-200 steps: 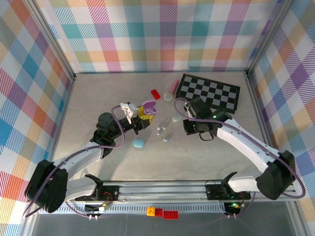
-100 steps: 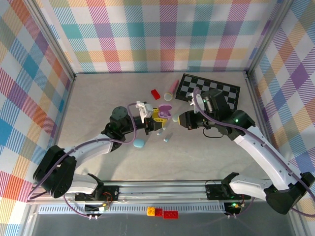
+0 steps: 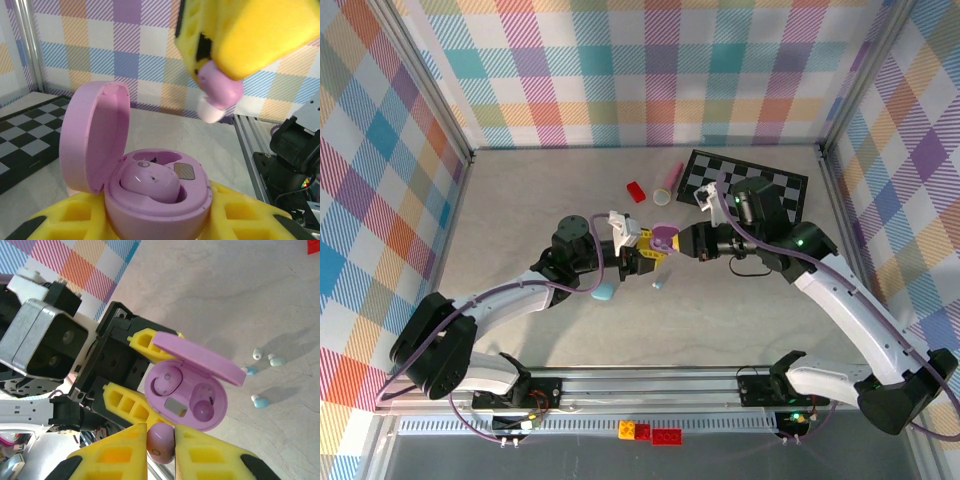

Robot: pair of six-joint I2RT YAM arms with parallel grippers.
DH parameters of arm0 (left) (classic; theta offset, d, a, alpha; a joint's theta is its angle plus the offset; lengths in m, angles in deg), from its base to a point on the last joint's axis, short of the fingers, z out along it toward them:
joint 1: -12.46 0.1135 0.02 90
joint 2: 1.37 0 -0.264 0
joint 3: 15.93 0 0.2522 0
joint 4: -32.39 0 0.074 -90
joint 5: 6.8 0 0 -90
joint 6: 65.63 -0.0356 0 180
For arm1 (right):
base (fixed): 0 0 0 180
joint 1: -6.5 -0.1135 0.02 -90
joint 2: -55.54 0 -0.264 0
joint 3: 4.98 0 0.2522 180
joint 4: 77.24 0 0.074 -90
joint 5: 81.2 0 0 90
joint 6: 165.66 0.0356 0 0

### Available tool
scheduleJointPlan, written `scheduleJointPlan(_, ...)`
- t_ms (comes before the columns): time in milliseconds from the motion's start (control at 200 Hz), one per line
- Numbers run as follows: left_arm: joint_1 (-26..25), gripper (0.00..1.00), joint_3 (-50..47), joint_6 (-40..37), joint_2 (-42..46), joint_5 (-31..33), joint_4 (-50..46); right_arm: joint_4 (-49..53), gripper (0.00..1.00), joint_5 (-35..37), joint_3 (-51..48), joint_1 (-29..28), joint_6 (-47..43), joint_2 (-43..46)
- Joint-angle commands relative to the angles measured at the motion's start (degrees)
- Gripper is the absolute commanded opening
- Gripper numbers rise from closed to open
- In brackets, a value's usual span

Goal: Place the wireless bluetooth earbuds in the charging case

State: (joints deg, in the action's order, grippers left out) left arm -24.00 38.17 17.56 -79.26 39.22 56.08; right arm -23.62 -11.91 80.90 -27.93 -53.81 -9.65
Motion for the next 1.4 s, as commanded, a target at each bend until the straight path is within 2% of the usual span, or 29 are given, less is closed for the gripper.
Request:
scheduleJointPlan(0,-0.4,0.34,1.67,-1.3,2.37,-2.88,-0.54,-1.2,0.17,-1.13,1.53,0.51,-0.28,-0.94)
scheduleJointPlan(370,-0.45,0.34,1.33,-0.66,3.72,-3.04,0.05,-3.01,0.17,-2.66,-0.13,1.03,0.6,-2.3)
scheduleJointPlan(1000,-0.45,0.34,1.15,-0.82,3.38,0.7,1.57,-1.1,0.17,-6.51,-0.13,2.27,2.45,-4.11)
scheduleJointPlan(1395,-0.4,0.34,0.97,-0.84,3.31,-0.12,2.44,0.01,0.17,-6.26,0.19,2.44,2.44,-5.18)
